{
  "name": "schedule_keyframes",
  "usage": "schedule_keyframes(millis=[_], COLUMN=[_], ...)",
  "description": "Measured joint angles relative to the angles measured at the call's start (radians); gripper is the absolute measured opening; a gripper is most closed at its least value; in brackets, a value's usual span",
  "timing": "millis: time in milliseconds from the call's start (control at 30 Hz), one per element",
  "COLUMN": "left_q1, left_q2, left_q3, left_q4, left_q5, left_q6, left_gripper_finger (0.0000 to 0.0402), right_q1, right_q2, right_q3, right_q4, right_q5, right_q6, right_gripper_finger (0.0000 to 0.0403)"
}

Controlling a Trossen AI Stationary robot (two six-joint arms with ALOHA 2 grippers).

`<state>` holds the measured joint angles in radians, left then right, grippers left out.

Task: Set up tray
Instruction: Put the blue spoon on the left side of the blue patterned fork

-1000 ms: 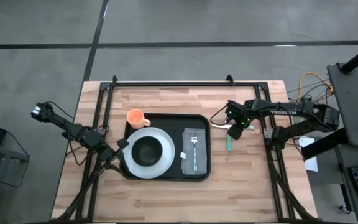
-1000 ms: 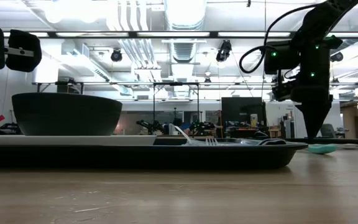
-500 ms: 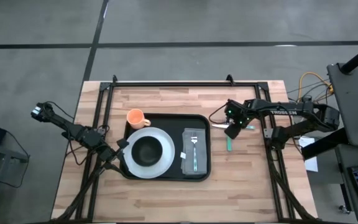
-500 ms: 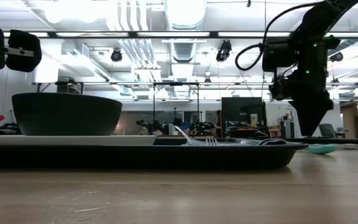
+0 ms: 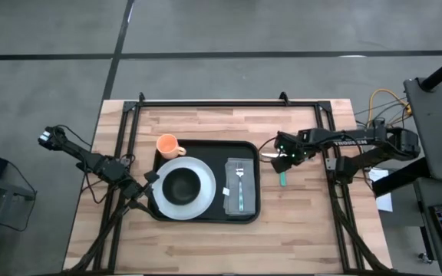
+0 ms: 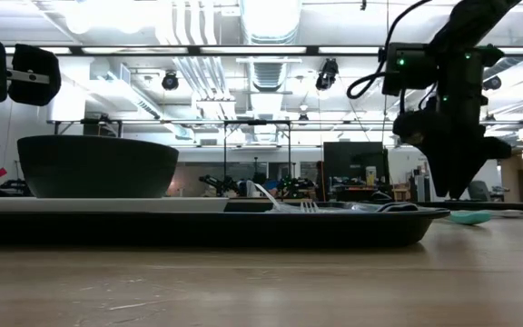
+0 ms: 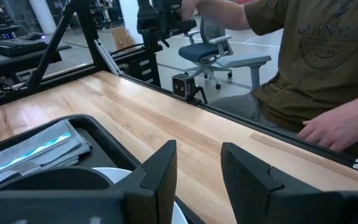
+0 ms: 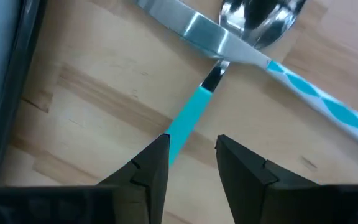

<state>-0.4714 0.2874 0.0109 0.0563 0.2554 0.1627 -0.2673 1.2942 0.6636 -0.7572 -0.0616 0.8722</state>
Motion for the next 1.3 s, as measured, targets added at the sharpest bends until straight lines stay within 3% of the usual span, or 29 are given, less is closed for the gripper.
schedule_keyframes(millis=[500, 833, 1167, 1300], left_q1=[0.000, 0.000, 0.000, 0.000], left_q2=[0.000, 0.000, 0.000, 0.000], left_q3=[0.000, 0.000, 0.000, 0.000], left_q4=[0.000, 0.000, 0.000, 0.000], left_q5=[0.000, 0.000, 0.000, 0.000], left_q6=[0.000, 0.000, 0.000, 0.000], left_gripper_finger=[0.0107, 0.0107, 0.0107, 0.0107], right_q1=[0.104, 0.111, 0.108, 0.112], right_q2=[0.000, 0.006, 0.267, 0.311], right_q3=[-0.003, -0.039, 0.003, 0.045], right_q4=[0.042, 0.096, 0.106, 0.076], right_q5=[0.056, 0.066, 0.068, 0.091], right_q6=[0.209, 0.257, 0.206, 0.169], right_gripper_finger=[0.0124, 0.0125, 0.0123, 0.0114])
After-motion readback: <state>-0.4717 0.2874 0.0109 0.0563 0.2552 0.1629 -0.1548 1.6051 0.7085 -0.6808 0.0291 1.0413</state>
